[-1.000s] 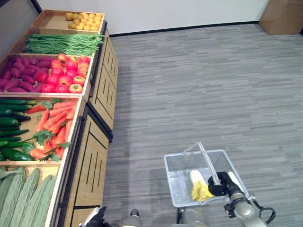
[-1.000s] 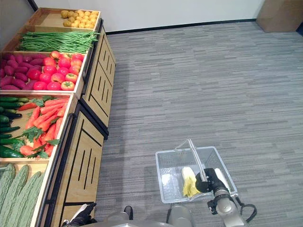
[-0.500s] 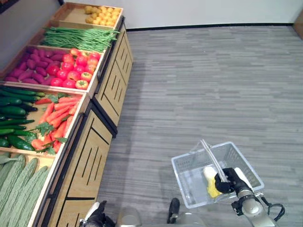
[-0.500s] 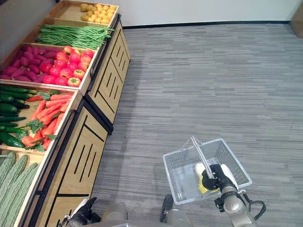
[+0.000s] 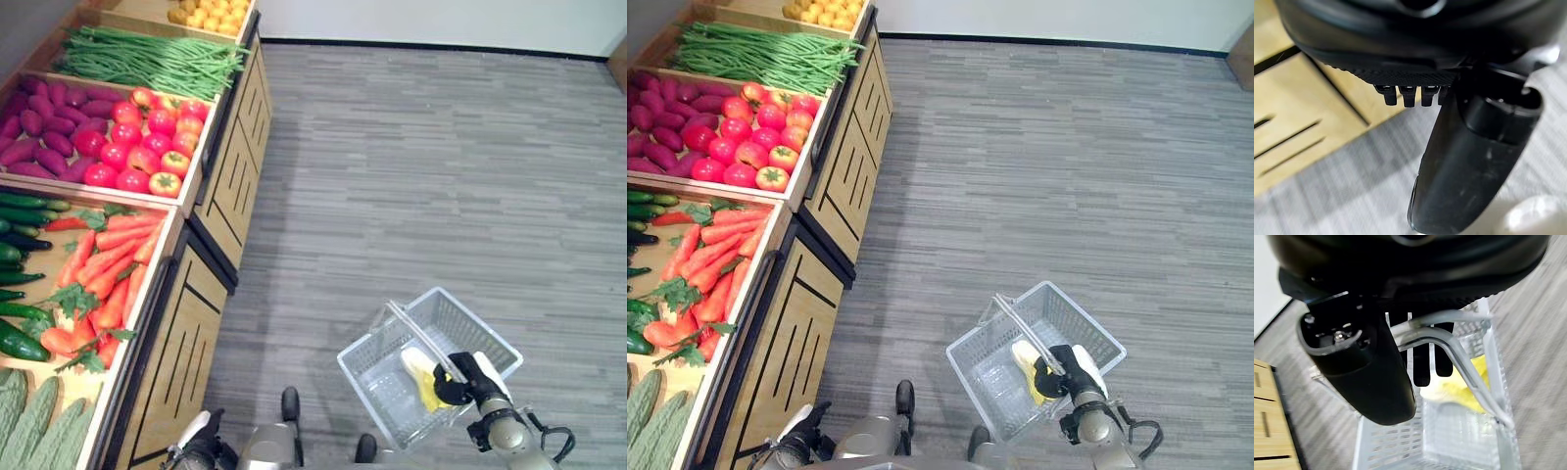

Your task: Get the vegetables into the basket

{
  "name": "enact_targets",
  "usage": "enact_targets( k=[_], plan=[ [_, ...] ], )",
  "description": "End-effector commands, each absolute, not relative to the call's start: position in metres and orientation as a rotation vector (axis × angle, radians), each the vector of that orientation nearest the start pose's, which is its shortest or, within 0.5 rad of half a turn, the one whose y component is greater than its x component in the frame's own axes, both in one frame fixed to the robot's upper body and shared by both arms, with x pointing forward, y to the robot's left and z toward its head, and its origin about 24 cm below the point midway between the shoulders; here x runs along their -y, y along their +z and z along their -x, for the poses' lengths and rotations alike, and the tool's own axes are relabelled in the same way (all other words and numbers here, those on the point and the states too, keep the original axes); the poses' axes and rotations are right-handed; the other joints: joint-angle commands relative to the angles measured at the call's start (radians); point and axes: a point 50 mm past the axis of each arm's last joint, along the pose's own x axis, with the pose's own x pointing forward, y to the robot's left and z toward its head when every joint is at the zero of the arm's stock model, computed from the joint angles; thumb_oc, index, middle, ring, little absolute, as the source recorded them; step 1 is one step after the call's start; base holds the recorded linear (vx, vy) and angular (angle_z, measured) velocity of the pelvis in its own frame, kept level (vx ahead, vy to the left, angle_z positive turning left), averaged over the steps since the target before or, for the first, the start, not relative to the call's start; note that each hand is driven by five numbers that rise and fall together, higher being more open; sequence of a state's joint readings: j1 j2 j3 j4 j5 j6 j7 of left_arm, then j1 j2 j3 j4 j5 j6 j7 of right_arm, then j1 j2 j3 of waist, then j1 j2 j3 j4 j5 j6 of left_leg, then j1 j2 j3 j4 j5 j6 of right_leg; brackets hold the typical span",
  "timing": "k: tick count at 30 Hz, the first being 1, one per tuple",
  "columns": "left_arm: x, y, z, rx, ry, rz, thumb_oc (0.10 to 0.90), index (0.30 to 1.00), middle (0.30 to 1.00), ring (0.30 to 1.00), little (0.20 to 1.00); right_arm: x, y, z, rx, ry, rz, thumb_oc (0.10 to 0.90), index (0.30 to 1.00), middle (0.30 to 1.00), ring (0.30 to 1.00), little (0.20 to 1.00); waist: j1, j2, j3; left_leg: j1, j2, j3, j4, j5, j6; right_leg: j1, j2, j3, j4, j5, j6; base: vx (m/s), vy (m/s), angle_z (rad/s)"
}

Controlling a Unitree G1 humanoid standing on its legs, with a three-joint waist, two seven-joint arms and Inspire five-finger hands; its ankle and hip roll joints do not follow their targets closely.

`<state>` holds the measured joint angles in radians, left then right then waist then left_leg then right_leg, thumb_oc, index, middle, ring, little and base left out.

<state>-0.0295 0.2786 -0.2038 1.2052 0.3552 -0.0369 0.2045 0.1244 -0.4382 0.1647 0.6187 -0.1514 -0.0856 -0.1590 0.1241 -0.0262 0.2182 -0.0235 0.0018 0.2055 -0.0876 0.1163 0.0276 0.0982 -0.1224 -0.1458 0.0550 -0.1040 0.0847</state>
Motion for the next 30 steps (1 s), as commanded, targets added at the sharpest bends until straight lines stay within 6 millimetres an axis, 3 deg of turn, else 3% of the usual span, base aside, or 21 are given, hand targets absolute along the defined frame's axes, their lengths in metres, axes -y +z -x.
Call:
enact_targets(
  k=[1,9,10,13,16,19,21,24,27,30],
  plan=[
    [-0.263,-0.153,-0.089,-1.175,-0.049,-0.837,0.900,1.000,1.000,1.000,1.000,0.268,-0.040,-0.204,-0.367,-0.084,0.686,0.400,0.300,0.300,0.300,0.300,0.034,-0.034,-0.046,-0.008,0.035,0.004,0.023,-0.023,-0.042,-0.024,-0.064,0.049,0.039,0.137,0.080,0.11,0.141,-0.08],
    [-0.263,-0.150,-0.099,-1.132,-0.085,-0.886,0.900,1.000,1.000,1.000,1.000,0.264,-0.039,-0.209,-0.357,-0.073,0.686,0.400,0.300,0.300,0.300,0.300,0.022,-0.033,-0.035,0.038,-0.005,0.002,0.019,-0.058,0.002,-0.105,-0.080,0.109,0.220,0.244,0.106,0.06,0.143,-0.12],
    [-0.264,-0.148,-0.105,-1.109,-0.079,-0.885,0.900,1.000,1.000,1.000,1.000,0.264,-0.042,-0.206,-0.370,-0.078,0.671,0.400,0.300,0.300,0.300,0.300,0.015,-0.025,-0.031,0.054,-0.011,-0.009,0.020,-0.067,0.012,-0.125,-0.069,0.117,0.290,0.260,0.100,0.04,0.075,-0.01],
    [-0.267,-0.144,-0.114,-1.082,-0.038,-0.871,0.900,1.000,1.000,1.000,1.000,0.261,-0.046,-0.203,-0.383,-0.076,0.656,0.400,0.300,0.300,0.300,0.300,-0.001,-0.013,-0.023,0.086,-0.014,-0.021,0.017,-0.079,0.015,-0.193,-0.045,0.113,0.335,0.262,0.084,0.12,0.077,0.14],
    [-0.268,-0.142,-0.120,-1.069,-0.020,-0.869,0.900,1.000,1.000,1.000,1.000,0.262,-0.042,-0.205,-0.365,-0.080,0.651,0.400,0.300,0.300,0.300,0.300,-0.034,-0.007,-0.007,0.128,-0.008,-0.046,0.015,-0.099,-0.001,-0.258,-0.021,0.100,0.223,0.225,0.068,0.19,-0.044,0.20],
    [-0.268,-0.143,-0.118,-1.085,-0.014,-0.860,0.900,1.000,1.000,1.000,1.000,0.262,-0.040,-0.208,-0.349,-0.079,0.657,0.400,0.300,0.300,0.300,0.300,-0.049,-0.015,0.001,0.158,-0.009,-0.060,0.035,-0.131,-0.017,-0.281,-0.032,0.102,0.114,0.260,0.083,0.17,-0.081,0.26],
    [-0.268,-0.145,-0.112,-1.106,-0.011,-0.846,0.900,1.000,1.000,1.000,1.000,0.261,-0.040,-0.208,-0.350,-0.076,0.663,0.400,0.300,0.300,0.300,0.300,-0.058,-0.018,0.004,0.177,-0.009,-0.078,0.053,-0.150,-0.027,-0.298,-0.038,0.116,0.085,0.292,0.093,0.19,-0.101,0.22],
    [-0.266,-0.147,-0.107,-1.123,-0.022,-0.844,0.900,1.000,1.000,1.000,1.000,0.261,-0.041,-0.207,-0.354,-0.069,0.662,0.400,0.300,0.300,0.300,0.300,-0.063,-0.017,0.000,0.192,-0.006,-0.094,0.064,-0.163,-0.032,-0.292,-0.032,0.121,0.085,0.286,0.091,0.22,-0.127,0.33],
    [-0.265,-0.152,-0.090,-1.182,-0.027,-0.836,0.900,1.000,1.000,1.000,1.000,0.263,-0.040,-0.205,-0.354,-0.056,0.669,0.400,0.300,0.300,0.300,0.300,-0.045,-0.012,-0.021,0.204,0.028,-0.111,0.076,-0.154,-0.055,-0.251,-0.003,0.078,0.073,0.245,0.066,0.20,-0.202,0.34],
    [-0.264,-0.154,-0.085,-1.200,-0.030,-0.830,0.900,1.000,1.000,1.000,1.000,0.270,-0.033,-0.205,-0.336,-0.061,0.688,0.400,0.300,0.300,0.300,0.300,-0.041,-0.003,-0.029,0.209,0.067,-0.136,0.079,-0.124,-0.081,-0.235,0.019,0.044,0.084,0.214,0.048,0.17,-0.216,0.19]
  ],
)
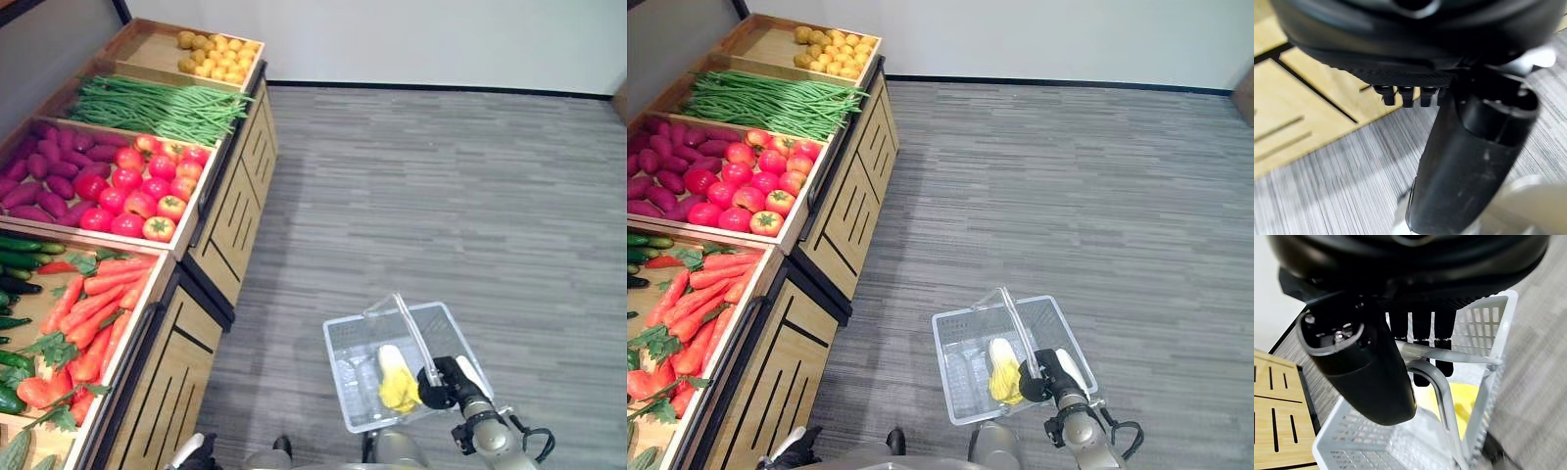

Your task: Get the vegetables into the basket

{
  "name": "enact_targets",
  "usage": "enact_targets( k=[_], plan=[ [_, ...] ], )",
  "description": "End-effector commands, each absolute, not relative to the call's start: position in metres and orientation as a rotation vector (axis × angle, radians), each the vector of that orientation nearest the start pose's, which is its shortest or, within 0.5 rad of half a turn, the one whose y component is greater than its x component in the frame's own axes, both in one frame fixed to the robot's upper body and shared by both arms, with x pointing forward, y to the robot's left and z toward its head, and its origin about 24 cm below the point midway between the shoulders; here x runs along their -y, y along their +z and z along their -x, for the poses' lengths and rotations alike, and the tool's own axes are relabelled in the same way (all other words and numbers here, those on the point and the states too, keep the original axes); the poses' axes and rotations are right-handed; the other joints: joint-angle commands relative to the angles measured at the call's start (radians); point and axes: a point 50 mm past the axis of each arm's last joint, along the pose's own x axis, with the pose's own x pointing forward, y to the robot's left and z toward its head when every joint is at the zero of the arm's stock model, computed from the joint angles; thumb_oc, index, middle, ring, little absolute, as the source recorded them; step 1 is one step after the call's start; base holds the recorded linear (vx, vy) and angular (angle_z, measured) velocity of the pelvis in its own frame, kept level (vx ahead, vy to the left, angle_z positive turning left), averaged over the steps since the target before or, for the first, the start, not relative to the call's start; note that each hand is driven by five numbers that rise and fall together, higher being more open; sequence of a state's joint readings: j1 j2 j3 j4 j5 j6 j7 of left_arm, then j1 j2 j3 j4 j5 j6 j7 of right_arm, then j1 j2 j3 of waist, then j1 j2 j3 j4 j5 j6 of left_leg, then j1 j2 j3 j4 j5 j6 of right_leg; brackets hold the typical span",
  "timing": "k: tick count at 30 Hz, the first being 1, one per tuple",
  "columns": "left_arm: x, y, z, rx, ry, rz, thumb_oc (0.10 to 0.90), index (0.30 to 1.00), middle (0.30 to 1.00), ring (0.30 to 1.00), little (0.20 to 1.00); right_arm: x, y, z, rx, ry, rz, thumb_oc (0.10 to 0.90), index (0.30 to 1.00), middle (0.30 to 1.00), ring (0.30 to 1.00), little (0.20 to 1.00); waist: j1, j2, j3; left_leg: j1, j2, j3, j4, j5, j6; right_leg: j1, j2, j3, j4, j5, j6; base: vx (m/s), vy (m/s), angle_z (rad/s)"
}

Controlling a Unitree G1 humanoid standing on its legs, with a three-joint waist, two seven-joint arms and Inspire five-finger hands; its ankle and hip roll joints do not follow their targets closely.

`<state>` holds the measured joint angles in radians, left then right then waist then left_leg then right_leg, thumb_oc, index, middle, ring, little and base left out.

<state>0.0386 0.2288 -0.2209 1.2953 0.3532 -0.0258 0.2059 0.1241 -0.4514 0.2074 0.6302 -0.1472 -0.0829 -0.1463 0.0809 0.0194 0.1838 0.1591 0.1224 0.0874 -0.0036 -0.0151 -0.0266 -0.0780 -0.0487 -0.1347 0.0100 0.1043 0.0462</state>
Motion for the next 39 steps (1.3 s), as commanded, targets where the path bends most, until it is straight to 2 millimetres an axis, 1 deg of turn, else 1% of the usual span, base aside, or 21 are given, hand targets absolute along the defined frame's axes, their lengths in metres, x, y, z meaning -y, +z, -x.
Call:
enact_targets(
  k=[1,8,10,12,13,14,15,16,17,18,21,22,23,24,26,28,29,33,34,36,39],
  plan=[
    [-0.264,-0.154,-0.085,-1.198,-0.029,-0.831,0.900,1.000,1.000,1.000,1.000,0.273,-0.031,-0.205,-0.333,-0.067,0.693,0.400,0.300,0.300,0.300,0.300,0.002,-0.046,0.005,0.025,-0.043,-0.023,-0.003,0.015,-0.033,-0.059,-0.049,0.027,0.137,-0.005,0.080,0.14,-0.200,0.23],
    [-0.264,-0.153,-0.091,-1.181,0.012,-0.810,0.900,1.000,1.000,1.000,1.000,0.283,-0.025,-0.205,-0.323,-0.083,0.734,0.400,0.300,0.300,0.300,0.300,0.008,-0.034,0.010,-0.005,0.013,-0.049,0.042,0.066,-0.067,-0.054,-0.024,-0.020,0.167,-0.060,0.044,0.09,-0.177,0.26],
    [-0.260,-0.152,-0.098,-1.163,0.016,-0.805,0.900,1.000,1.000,1.000,1.000,0.287,-0.026,-0.204,-0.331,-0.107,0.739,0.400,0.300,0.300,0.300,0.300,0.009,-0.035,0.023,-0.060,0.019,-0.032,0.131,0.092,-0.085,-0.029,-0.027,-0.047,0.155,-0.079,0.028,0.08,-0.215,0.37],
    [-0.258,-0.151,-0.102,-1.148,0.006,-0.811,0.900,1.000,1.000,1.000,1.000,0.291,-0.026,-0.201,-0.341,-0.127,0.745,0.400,0.300,0.300,0.300,0.300,0.009,-0.035,0.033,-0.098,0.032,0.013,0.155,0.125,-0.086,0.004,-0.035,-0.074,0.139,-0.092,0.022,0.05,-0.108,0.45],
    [-0.256,-0.151,-0.105,-1.140,0.001,-0.814,0.900,1.000,1.000,1.000,1.000,0.292,-0.026,-0.200,-0.343,-0.138,0.743,0.400,0.300,0.300,0.300,0.300,0.007,-0.035,0.039,-0.118,0.040,0.036,0.149,0.132,-0.084,0.016,-0.043,-0.087,0.132,-0.094,0.023,0.03,-0.046,0.47],
    [-0.256,-0.151,-0.105,-1.140,0.001,-0.814,0.900,1.000,1.000,1.000,1.000,0.292,-0.026,-0.200,-0.343,-0.138,0.742,0.400,0.300,0.300,0.300,0.300,0.007,-0.036,0.039,-0.119,0.039,0.035,0.149,0.132,-0.084,0.016,-0.044,-0.088,0.131,-0.094,0.023,0.04,-0.033,0.53],
    [-0.255,-0.151,-0.105,-1.139,-0.003,-0.817,0.900,1.000,1.000,1.000,1.000,0.293,-0.026,-0.198,-0.344,-0.148,0.739,0.400,0.300,0.300,0.300,0.300,0.010,-0.038,0.044,-0.158,0.044,0.076,0.111,0.126,-0.081,0.037,-0.057,-0.108,0.113,-0.098,0.028,0.04,-0.017,0.51],
    [-0.255,-0.151,-0.105,-1.139,-0.003,-0.817,0.900,1.000,1.000,1.000,1.000,0.293,-0.026,-0.198,-0.344,-0.148,0.739,0.400,0.300,0.300,0.300,0.300,0.009,-0.039,0.044,-0.158,0.043,0.076,0.110,0.127,-0.081,0.037,-0.058,-0.109,0.112,-0.098,0.029,0.11,-0.001,0.38],
    [-0.254,-0.153,-0.103,-1.150,-0.014,-0.824,0.900,1.000,1.000,1.000,1.000,0.294,-0.025,-0.197,-0.341,-0.154,0.748,0.400,0.300,0.300,0.300,0.300,0.015,-0.040,0.041,-0.211,0.047,0.099,0.062,0.130,-0.082,0.055,-0.068,-0.125,0.098,-0.106,0.033,0.08,0.020,0.31],
    [-0.254,-0.153,-0.103,-1.150,-0.014,-0.825,0.900,1.000,1.000,1.000,1.000,0.294,-0.025,-0.197,-0.341,-0.154,0.748,0.400,0.300,0.300,0.300,0.300,0.014,-0.041,0.039,-0.212,0.045,0.098,0.060,0.131,-0.081,0.055,-0.070,-0.126,0.098,-0.107,0.034,0.13,0.036,0.48],
    [-0.254,-0.154,-0.097,-1.175,-0.029,-0.840,0.900,1.000,1.000,1.000,1.000,0.294,-0.026,-0.195,-0.342,-0.163,0.751,0.400,0.300,0.300,0.300,0.300,0.022,-0.036,0.037,-0.262,0.069,0.141,-0.010,0.203,-0.095,0.090,-0.067,-0.132,0.086,-0.121,0.036,0.17,0.093,0.39],
    [-0.254,-0.155,-0.093,-1.188,-0.049,-0.854,0.900,1.000,1.000,1.000,1.000,0.293,-0.026,-0.194,-0.343,-0.163,0.753,0.400,0.300,0.300,0.300,0.300,0.024,-0.036,0.036,-0.268,0.094,0.190,-0.040,0.237,-0.103,0.112,-0.066,-0.131,0.085,-0.130,0.039,0.17,0.114,0.02],
    [-0.254,-0.155,-0.093,-1.188,-0.049,-0.854,0.900,1.000,1.000,1.000,1.000,0.293,-0.026,-0.194,-0.343,-0.163,0.753,0.400,0.300,0.300,0.300,0.300,0.025,-0.036,0.036,-0.267,0.094,0.191,-0.040,0.237,-0.103,0.112,-0.066,-0.130,0.085,-0.130,0.039,0.17,0.141,-0.11],
    [-0.255,-0.156,-0.090,-1.195,-0.050,-0.854,0.900,1.000,1.000,1.000,1.000,0.292,-0.027,-0.194,-0.345,-0.159,0.755,0.400,0.300,0.300,0.300,0.300,0.025,-0.035,0.029,-0.250,0.091,0.205,-0.042,0.219,-0.098,0.120,-0.066,-0.128,0.086,-0.139,0.045,0.15,0.150,-0.30],
    [-0.256,-0.157,-0.084,-1.213,-0.059,-0.859,0.900,1.000,1.000,1.000,1.000,0.292,-0.032,-0.191,-0.370,-0.152,0.763,0.400,0.300,0.300,0.300,0.300,0.036,-0.039,0.013,-0.235,0.068,0.194,-0.044,0.205,-0.083,0.150,-0.084,-0.113,0.083,-0.144,0.055,0.25,0.269,-0.33],
    [-0.258,-0.157,-0.080,-1.224,-0.063,-0.863,0.900,1.000,1.000,1.000,1.000,0.288,-0.035,-0.189,-0.384,-0.145,0.745,0.400,0.300,0.300,0.300,0.300,0.041,-0.052,0.000,-0.217,0.043,0.214,-0.045,0.179,-0.061,0.168,-0.112,-0.101,0.079,-0.134,0.071,0.22,0.312,-0.23],
    [-0.261,-0.156,-0.082,-1.220,-0.052,-0.870,0.900,1.000,1.000,1.000,1.000,0.286,-0.040,-0.188,-0.403,-0.147,0.725,0.400,0.300,0.300,0.300,0.300,0.051,-0.065,-0.005,-0.209,0.022,0.223,-0.044,0.160,-0.046,0.169,-0.133,-0.094,0.076,-0.121,0.085,0.14,0.250,-0.09],
    [-0.265,-0.153,-0.088,-1.207,-0.023,-0.871,0.900,1.000,1.000,1.000,1.000,0.278,-0.042,-0.192,-0.402,-0.136,0.706,0.400,0.300,0.300,0.300,0.300,0.061,-0.085,-0.008,-0.209,-0.006,0.223,-0.038,0.137,-0.028,0.165,-0.158,-0.085,0.078,-0.088,0.106,0.08,0.165,0.10],
    [-0.268,-0.152,-0.090,-1.203,-0.007,-0.872,0.900,1.000,1.000,1.000,1.000,0.275,-0.044,-0.195,-0.401,-0.135,0.697,0.400,0.300,0.300,0.300,0.300,0.068,-0.097,-0.009,-0.207,-0.023,0.221,-0.037,0.124,-0.015,0.159,-0.171,-0.079,0.083,-0.061,0.118,0.06,0.148,0.16],
    [-0.270,-0.151,-0.091,-1.202,-0.001,-0.876,0.900,1.000,1.000,1.000,1.000,0.273,-0.044,-0.197,-0.395,-0.132,0.695,0.400,0.300,0.300,0.300,0.300,0.072,-0.102,-0.010,-0.206,-0.034,0.220,-0.039,0.120,-0.010,0.156,-0.178,-0.074,0.085,-0.045,0.124,0.06,0.151,0.11],
    [-0.273,-0.150,-0.091,-1.205,0.009,-0.882,0.900,1.000,1.000,1.000,1.000,0.268,-0.043,-0.201,-0.384,-0.118,0.694,0.400,0.300,0.300,0.300,0.300,0.082,-0.119,-0.014,-0.194,-0.065,0.215,-0.047,0.096,0.011,0.151,-0.200,-0.063,0.101,0.005,0.142,0.06,0.160,0.02]
  ],
)
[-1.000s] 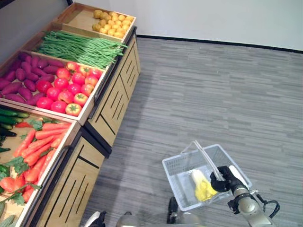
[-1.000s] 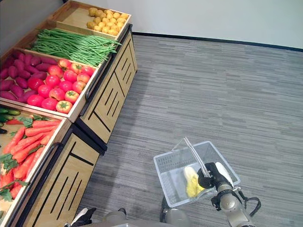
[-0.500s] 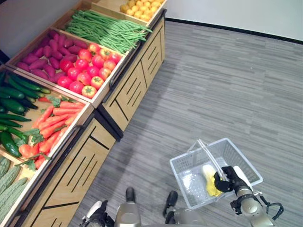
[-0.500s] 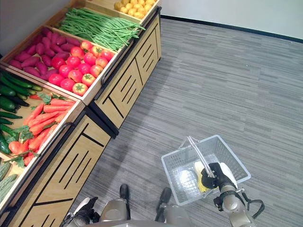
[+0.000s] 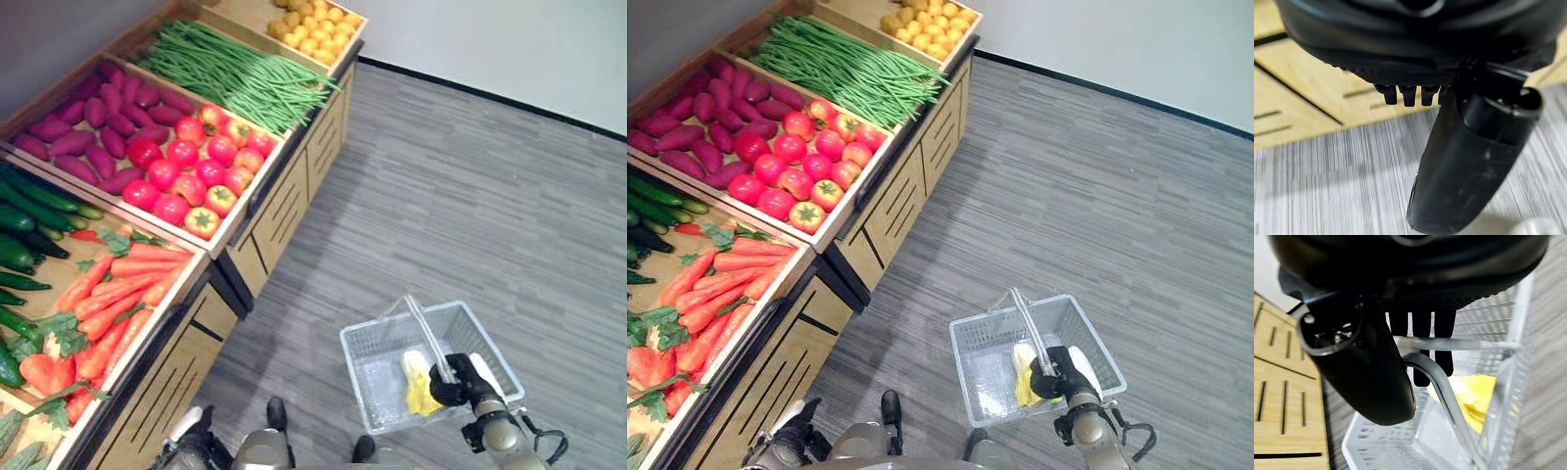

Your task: Get the vegetables into the basket

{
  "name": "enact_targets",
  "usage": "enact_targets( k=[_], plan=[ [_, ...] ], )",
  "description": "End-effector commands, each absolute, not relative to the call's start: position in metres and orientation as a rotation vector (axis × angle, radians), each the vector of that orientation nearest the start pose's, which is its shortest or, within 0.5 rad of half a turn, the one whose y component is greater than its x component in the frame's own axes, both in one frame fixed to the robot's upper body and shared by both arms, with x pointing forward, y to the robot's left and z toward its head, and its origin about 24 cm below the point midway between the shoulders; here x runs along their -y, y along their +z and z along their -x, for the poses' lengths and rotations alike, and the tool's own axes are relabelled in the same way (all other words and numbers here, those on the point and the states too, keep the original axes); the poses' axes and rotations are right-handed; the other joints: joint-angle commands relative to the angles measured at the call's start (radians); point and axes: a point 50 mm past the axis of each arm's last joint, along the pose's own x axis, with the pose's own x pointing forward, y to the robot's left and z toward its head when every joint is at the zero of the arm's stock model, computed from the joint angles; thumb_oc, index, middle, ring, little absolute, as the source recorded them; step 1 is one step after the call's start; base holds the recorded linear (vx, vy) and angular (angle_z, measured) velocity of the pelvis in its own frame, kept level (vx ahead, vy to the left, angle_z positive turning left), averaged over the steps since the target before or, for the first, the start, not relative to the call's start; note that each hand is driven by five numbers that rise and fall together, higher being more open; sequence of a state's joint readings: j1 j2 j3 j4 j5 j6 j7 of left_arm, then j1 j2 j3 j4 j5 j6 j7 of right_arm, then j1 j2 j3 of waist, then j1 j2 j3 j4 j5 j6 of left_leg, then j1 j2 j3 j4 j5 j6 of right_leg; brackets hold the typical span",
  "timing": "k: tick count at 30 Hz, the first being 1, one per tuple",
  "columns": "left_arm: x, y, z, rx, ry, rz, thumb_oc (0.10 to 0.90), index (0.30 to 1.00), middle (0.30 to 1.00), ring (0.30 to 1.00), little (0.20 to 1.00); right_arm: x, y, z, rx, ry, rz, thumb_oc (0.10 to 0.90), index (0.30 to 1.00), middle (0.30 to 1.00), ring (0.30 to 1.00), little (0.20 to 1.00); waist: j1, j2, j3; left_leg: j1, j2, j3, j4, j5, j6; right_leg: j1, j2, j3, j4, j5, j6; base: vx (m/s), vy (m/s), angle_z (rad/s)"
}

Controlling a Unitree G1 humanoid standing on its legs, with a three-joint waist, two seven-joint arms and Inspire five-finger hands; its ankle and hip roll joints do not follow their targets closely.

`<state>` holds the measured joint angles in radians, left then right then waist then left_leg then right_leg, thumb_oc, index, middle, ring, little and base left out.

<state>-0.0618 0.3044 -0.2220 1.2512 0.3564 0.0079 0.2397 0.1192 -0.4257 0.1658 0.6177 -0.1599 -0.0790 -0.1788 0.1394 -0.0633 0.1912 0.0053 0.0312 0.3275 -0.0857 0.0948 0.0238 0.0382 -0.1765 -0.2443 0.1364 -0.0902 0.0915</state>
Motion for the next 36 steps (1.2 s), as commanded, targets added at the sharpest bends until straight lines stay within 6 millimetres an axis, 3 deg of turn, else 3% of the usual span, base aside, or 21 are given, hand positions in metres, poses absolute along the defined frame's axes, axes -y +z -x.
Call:
enact_targets(
  k=[1,3,4,6,7,12,14,16,17,20,23,30,32,35,36],
  plan=[
    [-0.273,-0.150,-0.090,-1.207,0.010,-0.884,0.900,1.000,1.000,1.000,1.000,0.268,-0.042,-0.203,-0.380,-0.116,0.694,0.400,0.300,0.300,0.300,0.300,0.026,-0.040,-0.021,-0.036,0.018,-0.026,0.034,-0.020,-0.033,0.031,-0.077,0.052,-0.014,0.211,0.101,0.05,0.125,0.01],
    [-0.274,-0.149,-0.091,-1.204,0.011,-0.886,0.900,1.000,1.000,1.000,1.000,0.266,-0.042,-0.206,-0.377,-0.114,0.696,0.400,0.300,0.300,0.300,0.300,0.029,-0.036,-0.019,-0.024,0.004,-0.030,0.029,-0.031,-0.017,0.003,-0.086,0.070,0.059,0.239,0.107,0.05,0.177,0.03],
    [-0.275,-0.149,-0.092,-1.197,0.013,-0.884,0.900,1.000,1.000,1.000,1.000,0.264,-0.042,-0.206,-0.374,-0.107,0.690,0.400,0.300,0.300,0.300,0.300,0.028,-0.025,-0.017,-0.008,-0.006,-0.046,0.020,-0.038,-0.003,-0.030,-0.073,0.101,0.148,0.246,0.101,0.08,0.192,0.02],
    [-0.276,-0.148,-0.094,-1.191,0.017,-0.886,0.900,1.000,1.000,1.000,1.000,0.264,-0.042,-0.207,-0.372,-0.104,0.691,0.400,0.300,0.300,0.300,0.300,0.025,-0.018,-0.013,0.004,-0.009,-0.057,0.019,-0.045,0.002,-0.054,-0.058,0.123,0.180,0.247,0.094,0.08,0.099,0.06],
    [-0.279,-0.146,-0.097,-1.184,0.035,-0.882,0.900,1.000,1.000,1.000,1.000,0.262,-0.044,-0.207,-0.374,-0.095,0.690,0.400,0.300,0.300,0.300,0.300,0.014,-0.006,-0.006,0.027,-0.010,-0.075,0.012,-0.051,0.003,-0.104,-0.025,0.149,0.198,0.231,0.078,0.11,0.032,0.15],
    [-0.279,-0.145,-0.101,-1.172,0.035,-0.889,0.900,1.000,1.000,1.000,1.000,0.263,-0.042,-0.207,-0.364,-0.097,0.691,0.400,0.300,0.300,0.300,0.300,-0.023,0.010,0.015,0.070,-0.002,-0.129,0.011,-0.067,-0.016,-0.176,0.016,0.205,0.072,0.187,0.063,0.15,-0.065,0.40],
    [-0.279,-0.145,-0.102,-1.175,0.067,-0.858,0.900,1.000,1.000,1.000,1.000,0.262,-0.043,-0.203,-0.369,-0.084,0.694,0.400,0.300,0.300,0.300,0.300,-0.053,0.002,0.030,0.109,0.003,-0.176,0.023,-0.091,-0.036,-0.218,0.021,0.278,-0.022,0.240,0.083,0.25,-0.213,0.67],
    [-0.278,-0.146,-0.102,-1.173,0.062,-0.854,0.900,1.000,1.000,1.000,1.000,0.263,-0.045,-0.201,-0.380,-0.073,0.701,0.400,0.300,0.300,0.300,0.300,-0.063,0.001,0.031,0.116,0.009,-0.200,0.032,-0.101,-0.043,-0.224,0.026,0.292,-0.021,0.244,0.087,0.18,-0.181,0.54],
    [-0.277,-0.147,-0.098,-1.181,0.050,-0.856,0.900,1.000,1.000,1.000,1.000,0.263,-0.047,-0.197,-0.394,-0.064,0.703,0.400,0.300,0.300,0.300,0.300,-0.065,-0.003,0.024,0.125,0.017,-0.223,0.039,-0.111,-0.049,-0.205,0.039,0.293,-0.014,0.217,0.080,0.16,-0.188,1.14],
    [-0.276,-0.148,-0.094,-1.194,0.048,-0.853,0.900,1.000,1.000,1.000,1.000,0.265,-0.049,-0.195,-0.407,-0.061,0.708,0.400,0.300,0.300,0.300,0.300,-0.053,-0.004,0.012,0.136,0.038,-0.235,0.040,-0.109,-0.060,-0.181,0.049,0.259,-0.023,0.205,0.066,0.18,-0.252,0.90],
    [-0.276,-0.150,-0.087,-1.213,0.046,-0.839,0.900,1.000,1.000,1.000,1.000,0.274,-0.038,-0.199,-0.373,-0.066,0.732,0.400,0.300,0.300,0.300,0.300,-0.038,0.011,0.001,0.117,0.088,-0.294,0.063,-0.080,-0.088,-0.150,0.086,0.189,-0.012,0.159,0.037,0.16,-0.291,0.19],
    [-0.278,-0.149,-0.087,-1.219,0.053,-0.844,0.900,1.000,1.000,1.000,1.000,0.284,-0.031,-0.202,-0.358,-0.093,0.755,0.400,0.300,0.300,0.300,0.300,-0.029,0.025,-0.001,0.092,0.132,-0.333,0.070,-0.018,-0.116,-0.125,0.110,0.123,-0.006,0.121,0.006,0.08,-0.176,0.35],
    [-0.277,-0.148,-0.092,-1.206,0.053,-0.845,0.900,1.000,1.000,1.000,1.000,0.287,-0.031,-0.202,-0.359,-0.108,0.756,0.400,0.300,0.300,0.300,0.300,-0.030,0.024,0.006,0.063,0.141,-0.302,0.090,-0.008,-0.120,-0.112,0.099,0.095,-0.014,0.114,-0.001,0.03,-0.121,0.46],
    [-0.271,-0.146,-0.108,-1.163,0.049,-0.842,0.900,1.000,1.000,1.000,1.000,0.290,-0.031,-0.200,-0.364,-0.129,0.760,0.400,0.300,0.300,0.300,0.300,-0.061,0.018,0.028,0.002,0.163,-0.102,0.168,-0.003,-0.128,-0.076,0.068,0.018,-0.029,0.109,-0.011,-0.02,-0.089,0.71],
    [-0.271,-0.146,-0.108,-1.163,0.049,-0.842,0.900,1.000,1.000,1.000,1.000,0.290,-0.031,-0.200,-0.364,-0.130,0.760,0.400,0.300,0.300,0.300,0.300,-0.061,0.018,0.028,0.002,0.163,-0.102,0.169,-0.003,-0.128,-0.076,0.068,0.017,-0.030,0.109,-0.011,0.00,-0.041,1.10]
  ],
)
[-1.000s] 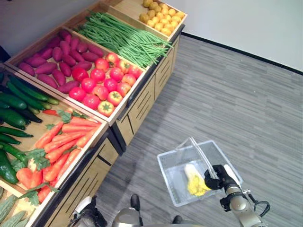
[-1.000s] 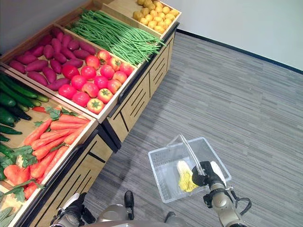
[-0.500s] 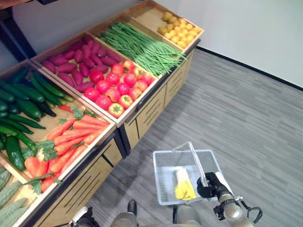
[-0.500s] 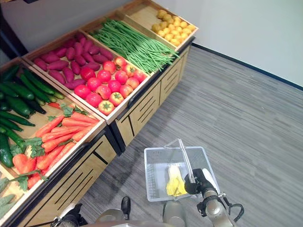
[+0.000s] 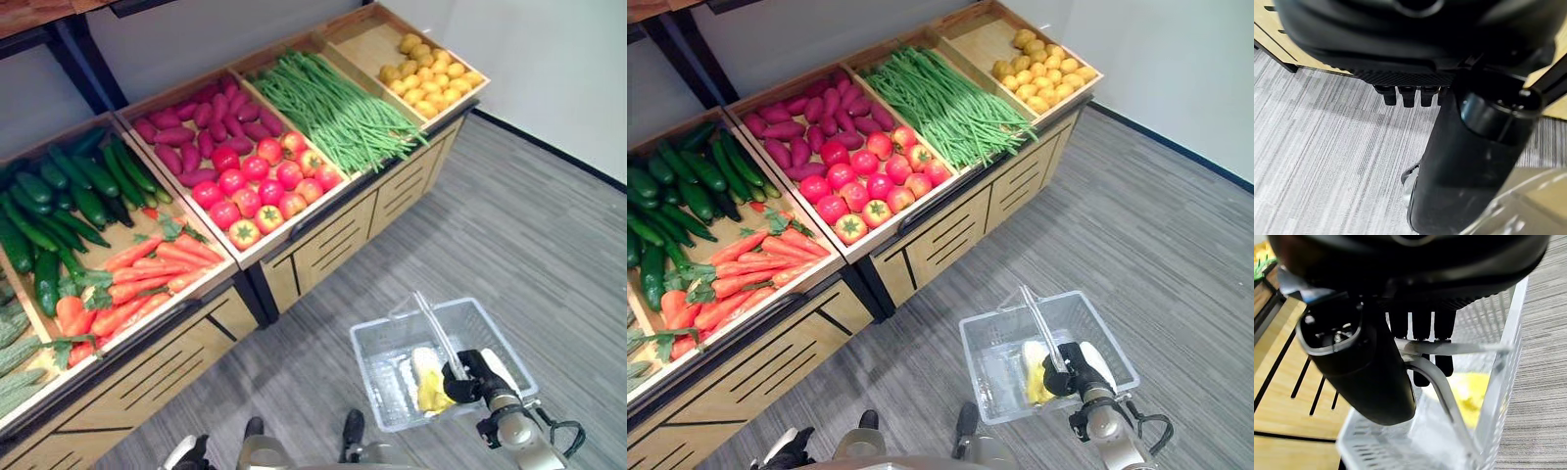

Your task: Get the vegetables into the basket

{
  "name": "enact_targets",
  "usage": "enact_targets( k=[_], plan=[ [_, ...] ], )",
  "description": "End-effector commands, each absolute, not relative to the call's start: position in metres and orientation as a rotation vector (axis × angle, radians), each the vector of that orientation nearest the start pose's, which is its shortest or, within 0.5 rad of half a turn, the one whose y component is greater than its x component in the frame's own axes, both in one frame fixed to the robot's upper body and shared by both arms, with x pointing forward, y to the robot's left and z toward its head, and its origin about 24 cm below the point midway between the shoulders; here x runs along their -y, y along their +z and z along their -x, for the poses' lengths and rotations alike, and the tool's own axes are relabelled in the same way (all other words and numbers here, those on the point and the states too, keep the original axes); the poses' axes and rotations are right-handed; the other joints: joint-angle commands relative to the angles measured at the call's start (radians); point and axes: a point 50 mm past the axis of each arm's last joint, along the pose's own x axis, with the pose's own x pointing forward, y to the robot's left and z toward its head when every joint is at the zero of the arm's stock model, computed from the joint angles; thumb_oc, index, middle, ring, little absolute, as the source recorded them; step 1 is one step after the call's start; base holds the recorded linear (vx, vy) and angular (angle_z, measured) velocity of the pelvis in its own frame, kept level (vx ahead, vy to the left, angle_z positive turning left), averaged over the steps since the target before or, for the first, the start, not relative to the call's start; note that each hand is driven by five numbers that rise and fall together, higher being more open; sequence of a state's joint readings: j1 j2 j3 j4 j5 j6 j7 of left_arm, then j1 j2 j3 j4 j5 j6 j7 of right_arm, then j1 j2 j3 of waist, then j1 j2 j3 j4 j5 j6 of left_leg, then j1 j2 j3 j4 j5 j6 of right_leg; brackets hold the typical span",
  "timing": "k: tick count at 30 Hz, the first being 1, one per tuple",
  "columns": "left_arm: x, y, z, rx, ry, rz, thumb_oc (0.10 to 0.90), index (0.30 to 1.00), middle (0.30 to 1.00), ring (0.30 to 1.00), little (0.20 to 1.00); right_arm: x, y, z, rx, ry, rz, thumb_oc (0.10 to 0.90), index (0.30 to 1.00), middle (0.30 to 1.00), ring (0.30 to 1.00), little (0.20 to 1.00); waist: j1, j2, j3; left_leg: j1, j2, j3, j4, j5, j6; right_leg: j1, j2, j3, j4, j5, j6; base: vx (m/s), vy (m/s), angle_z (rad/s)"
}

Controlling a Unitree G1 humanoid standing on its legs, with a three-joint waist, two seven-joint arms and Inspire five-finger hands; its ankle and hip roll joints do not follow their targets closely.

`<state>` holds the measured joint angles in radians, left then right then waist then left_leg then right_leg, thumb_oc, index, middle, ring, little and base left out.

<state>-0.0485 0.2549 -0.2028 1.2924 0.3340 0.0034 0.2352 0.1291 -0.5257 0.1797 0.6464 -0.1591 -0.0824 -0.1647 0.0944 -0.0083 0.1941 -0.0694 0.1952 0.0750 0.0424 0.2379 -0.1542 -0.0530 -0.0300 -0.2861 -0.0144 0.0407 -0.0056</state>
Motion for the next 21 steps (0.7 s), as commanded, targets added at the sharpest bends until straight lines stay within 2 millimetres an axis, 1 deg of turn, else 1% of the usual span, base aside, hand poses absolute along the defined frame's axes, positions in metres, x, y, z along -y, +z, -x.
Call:
enact_targets(
  k=[1,2,3,4,5,6,7,9,10,12,13,14,16,17,19,21],
  plan=[
    [-0.271,-0.146,-0.108,-1.163,0.049,-0.842,0.900,1.000,1.000,1.000,1.000,0.290,-0.031,-0.200,-0.364,-0.130,0.760,0.400,0.300,0.300,0.300,0.300,-0.016,-0.037,0.025,0.076,-0.001,0.150,0.041,-0.146,0.050,0.015,-0.079,0.059,0.121,-0.021,0.087,0.01,-0.003,0.83],
    [-0.267,-0.145,-0.115,-1.140,0.037,-0.848,0.900,1.000,1.000,1.000,1.000,0.290,-0.032,-0.197,-0.374,-0.144,0.756,0.400,0.300,0.300,0.300,0.300,-0.029,-0.031,0.025,0.055,0.014,0.251,0.015,-0.131,0.046,0.032,-0.090,0.014,0.110,-0.027,0.090,0.01,0.007,0.83],
    [-0.265,-0.145,-0.117,-1.135,0.027,-0.852,0.900,1.000,1.000,1.000,1.000,0.291,-0.033,-0.195,-0.377,-0.150,0.753,0.400,0.300,0.300,0.300,0.300,-0.034,-0.026,0.022,0.043,0.016,0.285,-0.011,-0.116,0.044,0.039,-0.094,-0.011,0.103,-0.028,0.093,0.10,0.032,0.94],
    [-0.264,-0.146,-0.118,-1.134,0.020,-0.856,0.900,1.000,1.000,1.000,1.000,0.291,-0.034,-0.193,-0.382,-0.150,0.755,0.400,0.300,0.300,0.300,0.300,-0.032,-0.023,0.018,0.035,0.014,0.287,-0.027,-0.116,0.034,0.053,-0.097,-0.016,0.102,-0.043,0.102,0.10,0.035,1.18],
    [-0.264,-0.146,-0.118,-1.134,0.019,-0.857,0.900,1.000,1.000,1.000,1.000,0.291,-0.034,-0.193,-0.383,-0.151,0.755,0.400,0.300,0.300,0.300,0.300,-0.033,-0.023,0.017,0.035,0.012,0.285,-0.030,-0.115,0.033,0.053,-0.098,-0.019,0.101,-0.044,0.103,0.09,0.087,0.72],
    [-0.262,-0.146,-0.118,-1.133,0.004,-0.867,0.900,1.000,1.000,1.000,1.000,0.292,-0.033,-0.193,-0.378,-0.159,0.757,0.400,0.300,0.300,0.300,0.300,-0.031,-0.023,0.020,0.000,0.026,0.312,-0.034,-0.072,0.037,0.061,-0.111,-0.052,0.098,-0.034,0.099,0.05,0.100,0.31],
    [-0.262,-0.147,-0.116,-1.138,-0.003,-0.872,0.900,1.000,1.000,1.000,1.000,0.292,-0.033,-0.192,-0.381,-0.157,0.757,0.400,0.300,0.300,0.300,0.300,-0.032,-0.021,0.016,0.012,0.024,0.320,-0.045,-0.079,0.041,0.068,-0.110,-0.060,0.100,-0.040,0.101,0.10,0.162,0.05],
    [-0.263,-0.149,-0.107,-1.162,-0.015,-0.885,0.900,1.000,1.000,1.000,1.000,0.289,-0.037,-0.191,-0.397,-0.152,0.751,0.400,0.300,0.300,0.300,0.300,-0.022,-0.023,0.004,0.034,-0.004,0.300,-0.072,-0.094,0.055,0.093,-0.124,-0.056,0.102,-0.050,0.106,0.22,0.259,0.17],
    [-0.265,-0.149,-0.105,-1.170,-0.012,-0.885,0.900,1.000,1.000,1.000,1.000,0.288,-0.040,-0.190,-0.406,-0.156,0.734,0.400,0.300,0.300,0.300,0.300,-0.015,-0.034,0.001,0.038,-0.019,0.308,-0.068,-0.107,0.067,0.107,-0.142,-0.055,0.101,-0.045,0.114,0.23,0.294,0.10],
    [-0.266,-0.149,-0.105,-1.170,-0.006,-0.884,0.900,1.000,1.000,1.000,1.000,0.285,-0.042,-0.190,-0.411,-0.158,0.719,0.400,0.300,0.300,0.300,0.300,-0.004,-0.047,-0.002,0.042,-0.034,0.310,-0.065,-0.122,0.078,0.114,-0.157,-0.047,0.096,-0.036,0.123,0.12,0.171,0.07],
    [-0.267,-0.149,-0.105,-1.170,-0.006,-0.884,0.900,1.000,1.000,1.000,1.000,0.285,-0.042,-0.191,-0.411,-0.158,0.719,0.400,0.300,0.300,0.300,0.300,-0.004,-0.047,-0.002,0.042,-0.034,0.310,-0.065,-0.123,0.078,0.114,-0.157,-0.047,0.096,-0.035,0.124,0.08,0.167,0.11],
    [-0.268,-0.148,-0.105,-1.169,0.006,-0.879,0.900,1.000,1.000,1.000,1.000,0.282,-0.044,-0.192,-0.414,-0.155,0.707,0.400,0.300,0.300,0.300,0.300,0.008,-0.061,-0.003,0.035,-0.050,0.306,-0.055,-0.139,0.090,0.114,-0.173,-0.044,0.092,-0.021,0.136,0.08,0.165,0.22],
    [-0.270,-0.147,-0.108,-1.162,0.019,-0.876,0.900,1.000,1.000,1.000,1.000,0.280,-0.047,-0.194,-0.426,-0.157,0.701,0.400,0.300,0.300,0.300,0.300,0.018,-0.074,-0.007,0.034,-0.067,0.305,-0.053,-0.155,0.101,0.117,-0.189,-0.039,0.090,-0.001,0.149,0.08,0.177,0.16],
    [-0.270,-0.147,-0.108,-1.162,0.019,-0.876,0.900,1.000,1.000,1.000,1.000,0.280,-0.047,-0.194,-0.425,-0.157,0.701,0.400,0.300,0.300,0.300,0.300,0.018,-0.075,-0.007,0.034,-0.068,0.305,-0.053,-0.155,0.102,0.117,-0.189,-0.039,0.090,-0.001,0.150,0.07,0.174,0.06],
    [-0.274,-0.145,-0.109,-1.156,0.043,-0.872,0.900,1.000,1.000,1.000,1.000,0.278,-0.055,-0.194,-0.460,-0.176,0.695,0.400,0.300,0.300,0.300,0.300,0.030,-0.094,-0.009,0.049,-0.104,0.300,-0.068,-0.179,0.125,0.106,-0.218,-0.017,0.103,0.052,0.176,0.08,0.249,0.03],
    [-0.277,-0.144,-0.109,-1.157,0.058,-0.872,0.900,1.000,1.000,1.000,1.000,0.279,-0.060,-0.193,-0.485,-0.189,0.696,0.400,0.300,0.300,0.300,0.300,0.034,-0.101,-0.012,0.064,-0.123,0.302,-0.087,-0.187,0.136,0.099,-0.231,-0.007,0.116,0.077,0.187,0.06,0.198,-0.09]
  ],
)
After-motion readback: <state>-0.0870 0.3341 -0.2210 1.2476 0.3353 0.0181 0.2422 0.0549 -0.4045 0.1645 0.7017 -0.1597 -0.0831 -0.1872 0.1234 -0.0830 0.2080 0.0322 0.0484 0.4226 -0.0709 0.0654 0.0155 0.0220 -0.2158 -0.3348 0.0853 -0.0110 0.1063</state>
